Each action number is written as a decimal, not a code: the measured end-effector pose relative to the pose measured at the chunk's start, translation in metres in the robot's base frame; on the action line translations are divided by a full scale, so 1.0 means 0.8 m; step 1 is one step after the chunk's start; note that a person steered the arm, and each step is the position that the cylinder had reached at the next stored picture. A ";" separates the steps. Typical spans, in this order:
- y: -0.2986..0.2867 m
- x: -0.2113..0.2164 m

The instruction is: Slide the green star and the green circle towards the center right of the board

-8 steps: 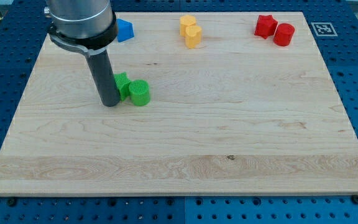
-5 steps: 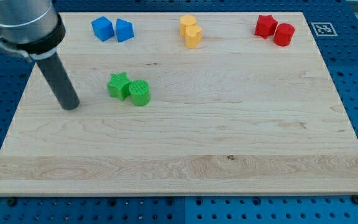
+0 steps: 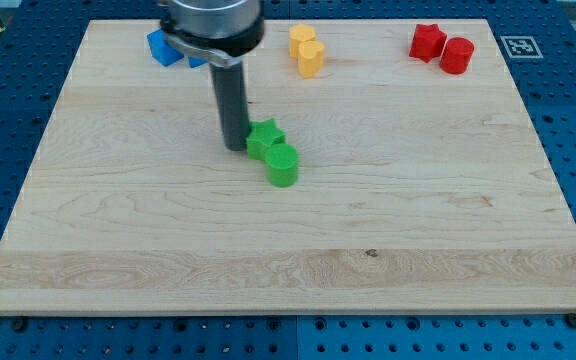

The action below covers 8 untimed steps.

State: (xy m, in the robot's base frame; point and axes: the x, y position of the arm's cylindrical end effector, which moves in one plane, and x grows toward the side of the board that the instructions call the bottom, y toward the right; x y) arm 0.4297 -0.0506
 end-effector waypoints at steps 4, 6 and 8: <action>-0.020 0.014; 0.013 0.088; 0.044 0.058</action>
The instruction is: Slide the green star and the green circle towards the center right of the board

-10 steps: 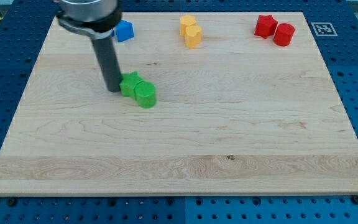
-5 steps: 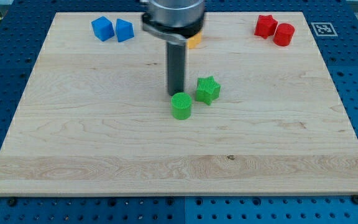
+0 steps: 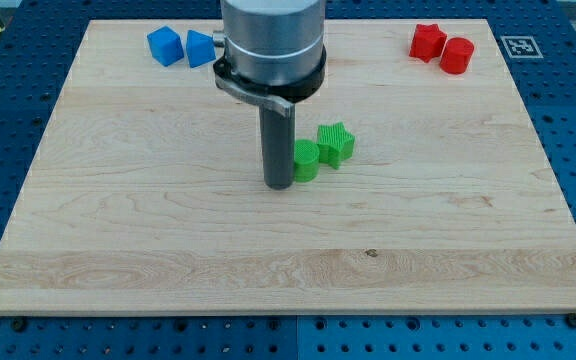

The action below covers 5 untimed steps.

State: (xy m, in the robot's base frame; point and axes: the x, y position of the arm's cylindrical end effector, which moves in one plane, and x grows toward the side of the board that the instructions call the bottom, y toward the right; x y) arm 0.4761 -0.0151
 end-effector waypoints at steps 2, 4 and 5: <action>0.046 -0.038; 0.015 -0.062; -0.043 -0.102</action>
